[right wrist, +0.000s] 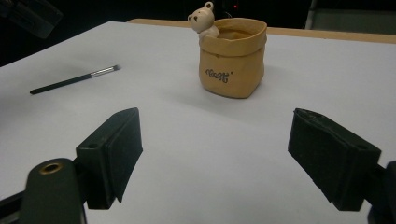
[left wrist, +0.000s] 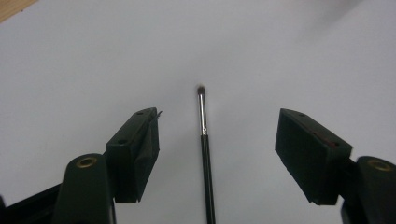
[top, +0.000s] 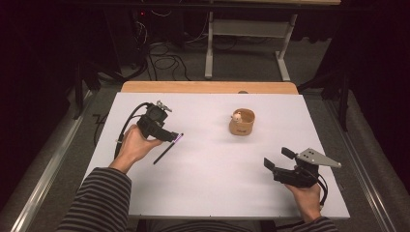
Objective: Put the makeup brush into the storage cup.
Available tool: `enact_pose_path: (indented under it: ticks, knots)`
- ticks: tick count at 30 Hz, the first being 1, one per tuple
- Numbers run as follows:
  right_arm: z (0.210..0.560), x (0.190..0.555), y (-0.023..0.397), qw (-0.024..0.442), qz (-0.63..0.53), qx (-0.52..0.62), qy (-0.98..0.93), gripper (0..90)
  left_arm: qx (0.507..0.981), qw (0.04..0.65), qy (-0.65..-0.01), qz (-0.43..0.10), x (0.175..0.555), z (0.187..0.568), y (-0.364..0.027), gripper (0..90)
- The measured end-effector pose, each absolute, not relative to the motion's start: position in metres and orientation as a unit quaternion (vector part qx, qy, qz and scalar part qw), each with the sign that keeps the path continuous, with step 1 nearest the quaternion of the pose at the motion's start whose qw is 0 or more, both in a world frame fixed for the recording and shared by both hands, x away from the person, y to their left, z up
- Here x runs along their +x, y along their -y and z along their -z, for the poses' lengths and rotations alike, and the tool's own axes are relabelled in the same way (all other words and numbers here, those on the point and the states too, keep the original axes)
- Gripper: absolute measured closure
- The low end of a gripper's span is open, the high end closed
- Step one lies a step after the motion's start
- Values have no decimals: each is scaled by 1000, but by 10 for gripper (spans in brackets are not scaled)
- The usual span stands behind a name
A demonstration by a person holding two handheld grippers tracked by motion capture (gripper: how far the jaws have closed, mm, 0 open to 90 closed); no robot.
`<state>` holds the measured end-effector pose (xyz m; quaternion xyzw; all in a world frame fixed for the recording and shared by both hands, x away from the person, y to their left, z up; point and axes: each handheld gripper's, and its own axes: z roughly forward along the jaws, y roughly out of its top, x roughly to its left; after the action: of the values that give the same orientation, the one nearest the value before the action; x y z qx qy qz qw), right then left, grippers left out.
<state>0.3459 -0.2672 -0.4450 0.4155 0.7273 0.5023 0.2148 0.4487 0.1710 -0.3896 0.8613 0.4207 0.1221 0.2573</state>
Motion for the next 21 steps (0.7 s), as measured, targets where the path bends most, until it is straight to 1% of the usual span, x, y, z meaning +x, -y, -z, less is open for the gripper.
enact_pose_path:
  ticks: [12,21]
  knots:
    - [445,346,267,216,-501,413,-729,193,878,214,-416,-100,458,384,-165,347]
    - [445,346,267,218,-501,412,-730,198,888,181,-414,-87,462,388,-163,389]
